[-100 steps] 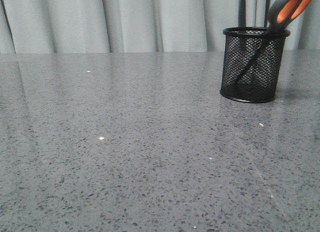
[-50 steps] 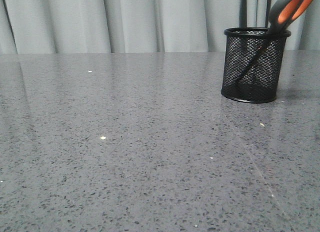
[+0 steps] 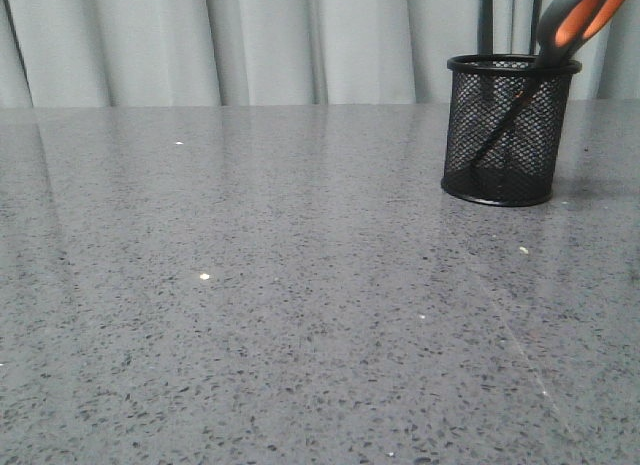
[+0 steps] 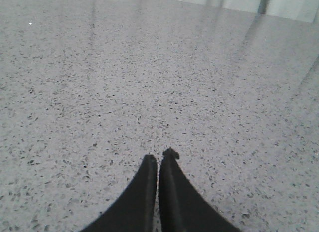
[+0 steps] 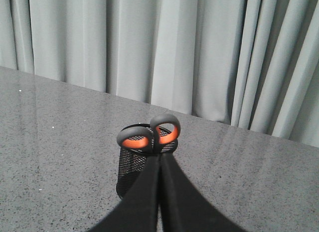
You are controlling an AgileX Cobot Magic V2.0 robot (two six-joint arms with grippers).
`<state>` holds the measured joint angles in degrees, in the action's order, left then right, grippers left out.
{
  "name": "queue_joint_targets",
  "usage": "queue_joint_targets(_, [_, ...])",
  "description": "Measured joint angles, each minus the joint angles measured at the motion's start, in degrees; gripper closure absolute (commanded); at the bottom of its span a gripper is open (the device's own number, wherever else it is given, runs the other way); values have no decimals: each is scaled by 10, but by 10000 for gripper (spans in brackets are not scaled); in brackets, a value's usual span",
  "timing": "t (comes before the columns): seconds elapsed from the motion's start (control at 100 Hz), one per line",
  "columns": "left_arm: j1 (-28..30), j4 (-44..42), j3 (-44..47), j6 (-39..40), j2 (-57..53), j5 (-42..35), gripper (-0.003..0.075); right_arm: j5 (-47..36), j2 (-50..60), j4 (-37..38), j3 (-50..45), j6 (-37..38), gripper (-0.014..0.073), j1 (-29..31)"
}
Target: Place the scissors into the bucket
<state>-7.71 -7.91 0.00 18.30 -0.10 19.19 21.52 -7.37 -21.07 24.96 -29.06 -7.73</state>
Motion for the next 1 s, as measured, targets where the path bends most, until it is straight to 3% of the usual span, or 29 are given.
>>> queue_joint_targets(0.57, [0,2,0,0,0,0,740,0,0,0,-13,0,640,0])
queue_joint_targets(0.7, [0,2,0,0,0,0,740,-27,15,37,-57,6,640,8])
queue_joint_targets(0.88, [0,2,0,0,0,0,740,-144,65,112,-189,147,640,56])
queue_joint_targets(1.0, [0,2,0,0,0,0,740,-148,77,154,-257,257,640,86])
